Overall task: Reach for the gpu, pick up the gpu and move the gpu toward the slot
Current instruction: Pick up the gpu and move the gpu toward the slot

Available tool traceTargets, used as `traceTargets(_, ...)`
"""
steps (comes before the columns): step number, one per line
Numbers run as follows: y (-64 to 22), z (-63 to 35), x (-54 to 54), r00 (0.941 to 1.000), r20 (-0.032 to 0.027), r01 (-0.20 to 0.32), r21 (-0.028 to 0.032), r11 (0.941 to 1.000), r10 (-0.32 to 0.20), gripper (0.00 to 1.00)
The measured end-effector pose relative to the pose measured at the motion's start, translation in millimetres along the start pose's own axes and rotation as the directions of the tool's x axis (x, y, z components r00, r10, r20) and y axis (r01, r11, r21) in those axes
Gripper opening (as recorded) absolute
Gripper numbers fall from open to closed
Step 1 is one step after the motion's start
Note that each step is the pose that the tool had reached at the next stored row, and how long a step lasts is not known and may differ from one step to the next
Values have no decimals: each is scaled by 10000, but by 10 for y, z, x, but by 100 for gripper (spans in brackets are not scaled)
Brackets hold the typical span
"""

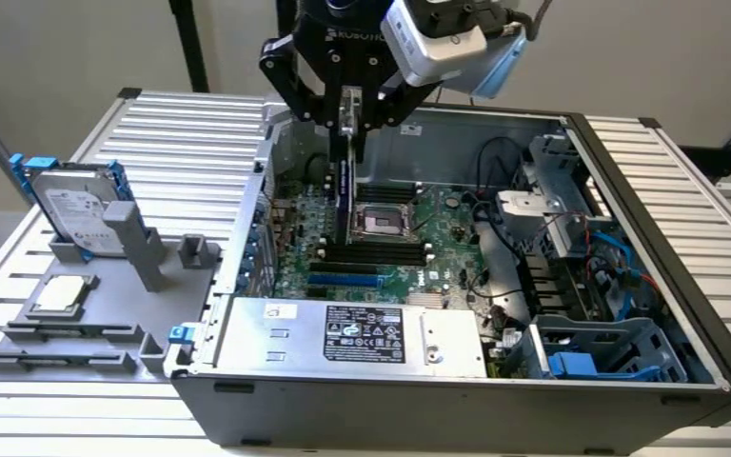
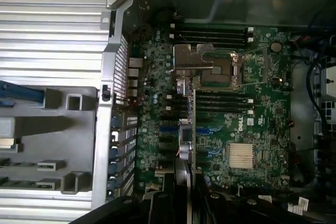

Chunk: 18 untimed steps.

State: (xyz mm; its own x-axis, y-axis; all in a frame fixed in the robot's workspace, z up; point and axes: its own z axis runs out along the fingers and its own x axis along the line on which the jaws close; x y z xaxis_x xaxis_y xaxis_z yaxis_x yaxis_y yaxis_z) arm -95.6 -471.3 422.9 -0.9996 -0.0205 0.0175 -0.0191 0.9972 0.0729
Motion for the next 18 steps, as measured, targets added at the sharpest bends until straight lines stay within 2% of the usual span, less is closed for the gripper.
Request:
traceTargets(5,64,59,-184,10000,-39,-3,0,10000,3,26)
traceTargets(18,136,185,-692,9999,-142,-12,-3,10000,12,26)
